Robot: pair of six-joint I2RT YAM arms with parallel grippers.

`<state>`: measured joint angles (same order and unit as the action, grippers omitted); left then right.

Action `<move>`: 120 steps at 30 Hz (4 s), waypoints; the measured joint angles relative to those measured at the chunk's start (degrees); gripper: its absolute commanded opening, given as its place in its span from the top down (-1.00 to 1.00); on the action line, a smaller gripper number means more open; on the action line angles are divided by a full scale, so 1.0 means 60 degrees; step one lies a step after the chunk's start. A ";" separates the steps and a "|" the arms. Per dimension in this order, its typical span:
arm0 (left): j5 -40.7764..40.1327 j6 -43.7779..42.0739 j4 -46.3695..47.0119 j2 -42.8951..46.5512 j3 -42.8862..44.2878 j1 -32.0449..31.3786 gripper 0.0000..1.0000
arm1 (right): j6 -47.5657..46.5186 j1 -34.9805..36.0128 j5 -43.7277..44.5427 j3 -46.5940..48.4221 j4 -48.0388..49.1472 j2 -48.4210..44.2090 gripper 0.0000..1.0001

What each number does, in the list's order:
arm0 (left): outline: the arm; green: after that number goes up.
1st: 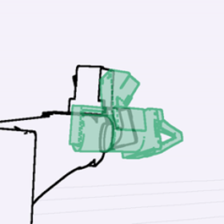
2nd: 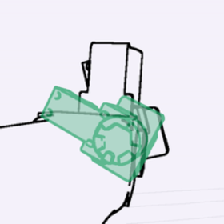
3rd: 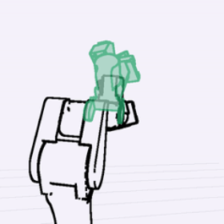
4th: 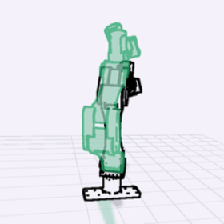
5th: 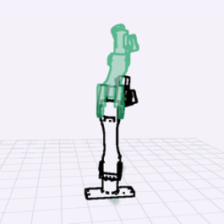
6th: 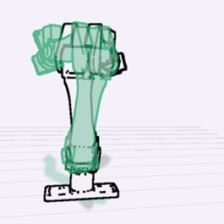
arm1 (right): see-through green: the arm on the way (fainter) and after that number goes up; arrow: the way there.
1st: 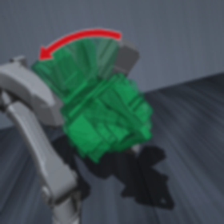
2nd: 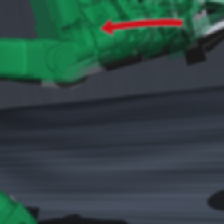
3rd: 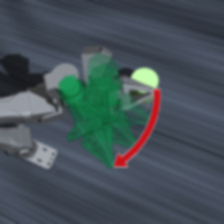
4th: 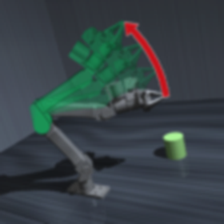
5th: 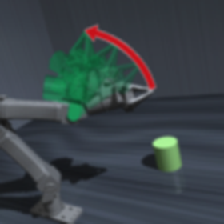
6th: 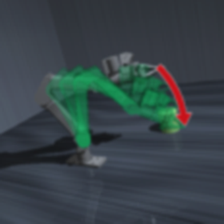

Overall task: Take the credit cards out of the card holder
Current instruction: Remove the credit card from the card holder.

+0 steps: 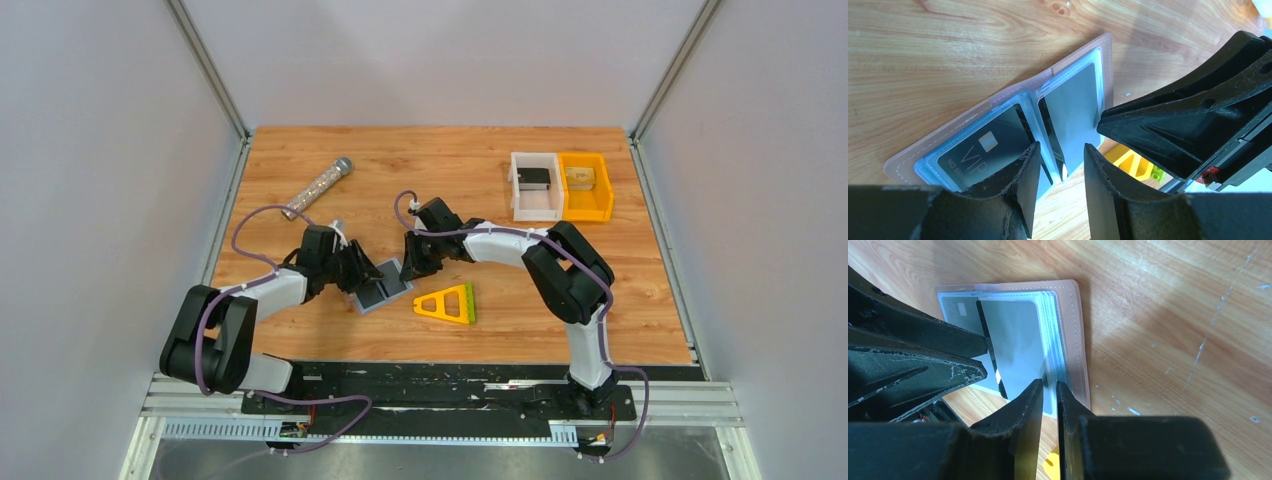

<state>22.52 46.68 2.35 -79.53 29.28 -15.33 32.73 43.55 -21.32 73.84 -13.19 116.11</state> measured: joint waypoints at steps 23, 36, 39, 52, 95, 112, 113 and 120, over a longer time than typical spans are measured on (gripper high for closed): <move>0.0492 0.0856 0.1647 0.0004 -0.0798 0.0015 0.35 | 0.0280 -0.0040 -0.0135 -0.0266 0.0415 -0.0047 0.63; 0.0554 0.0998 0.1807 -0.0015 -0.0874 0.0022 0.53 | 0.0288 -0.0040 -0.0135 -0.0273 0.0430 -0.0047 0.63; 0.0583 0.1035 0.1920 -0.0109 -0.0885 0.0029 0.51 | 0.0288 -0.0044 -0.0138 -0.0273 0.0430 -0.0047 0.63; 0.0586 0.1198 0.2288 -0.0200 -0.1027 0.0087 1.00 | 0.0342 -0.0062 -0.0131 -0.0288 0.0441 -0.0047 0.64; -0.1020 0.0044 -0.2692 0.2437 -0.0095 0.0623 1.00 | -0.0324 -0.0229 -0.0015 -0.0514 0.0415 -0.0521 0.59; -0.0681 0.0164 -0.3934 0.3410 0.0404 0.0623 1.00 | -0.4717 0.1654 0.1402 -0.5122 0.5621 -0.4809 0.22; -0.0623 0.0197 -0.3985 0.3497 0.0415 0.0627 1.00 | -0.5166 0.1909 0.1421 -0.5439 0.6084 -0.4954 0.16; -0.0495 0.0415 -0.4288 0.3963 0.0528 0.0623 0.82 | -0.6812 0.2590 0.1996 -0.5985 0.7621 -0.5056 -0.04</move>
<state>19.55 49.17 -23.38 -55.75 32.45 -11.60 -8.14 59.09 -9.34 37.93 32.53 85.78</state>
